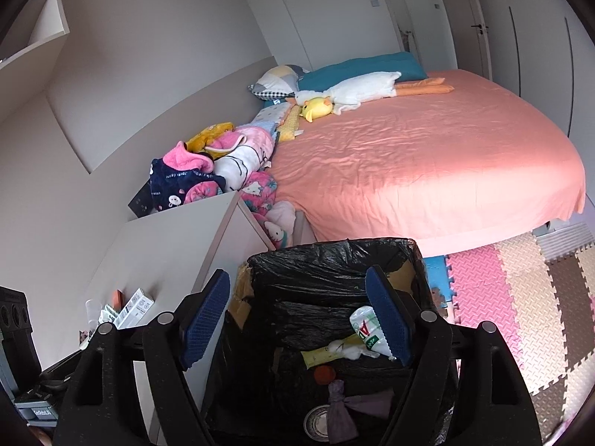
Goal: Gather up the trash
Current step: 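Carry the purple bag and foam piece over the black bin and open both grippers, then move both open grippers back over the desk toward the remaining trash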
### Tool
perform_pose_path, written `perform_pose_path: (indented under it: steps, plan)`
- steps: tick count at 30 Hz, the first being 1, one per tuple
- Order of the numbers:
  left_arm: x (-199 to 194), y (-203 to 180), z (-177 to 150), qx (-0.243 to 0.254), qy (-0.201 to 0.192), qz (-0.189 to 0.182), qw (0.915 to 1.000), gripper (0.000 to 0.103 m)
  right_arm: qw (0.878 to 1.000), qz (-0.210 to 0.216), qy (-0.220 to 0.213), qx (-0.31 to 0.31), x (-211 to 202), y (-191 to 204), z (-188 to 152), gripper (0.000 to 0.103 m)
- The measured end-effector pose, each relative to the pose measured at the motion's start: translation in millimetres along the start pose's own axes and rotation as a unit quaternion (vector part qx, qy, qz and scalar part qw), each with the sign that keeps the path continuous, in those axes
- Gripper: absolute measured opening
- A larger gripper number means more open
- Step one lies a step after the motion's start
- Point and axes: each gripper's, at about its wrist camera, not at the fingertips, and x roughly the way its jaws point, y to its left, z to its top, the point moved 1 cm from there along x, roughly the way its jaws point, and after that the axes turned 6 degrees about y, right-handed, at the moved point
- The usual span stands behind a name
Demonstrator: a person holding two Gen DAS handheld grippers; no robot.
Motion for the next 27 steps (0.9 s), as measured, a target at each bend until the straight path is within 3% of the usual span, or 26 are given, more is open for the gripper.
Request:
perform_pose_path:
  steps: [27]
  plan:
    - [-44,70,-12,-0.053,-0.032,0.078,0.995,0.096,0.995,0.041,0.044,-0.078,35,91,-22,0.076]
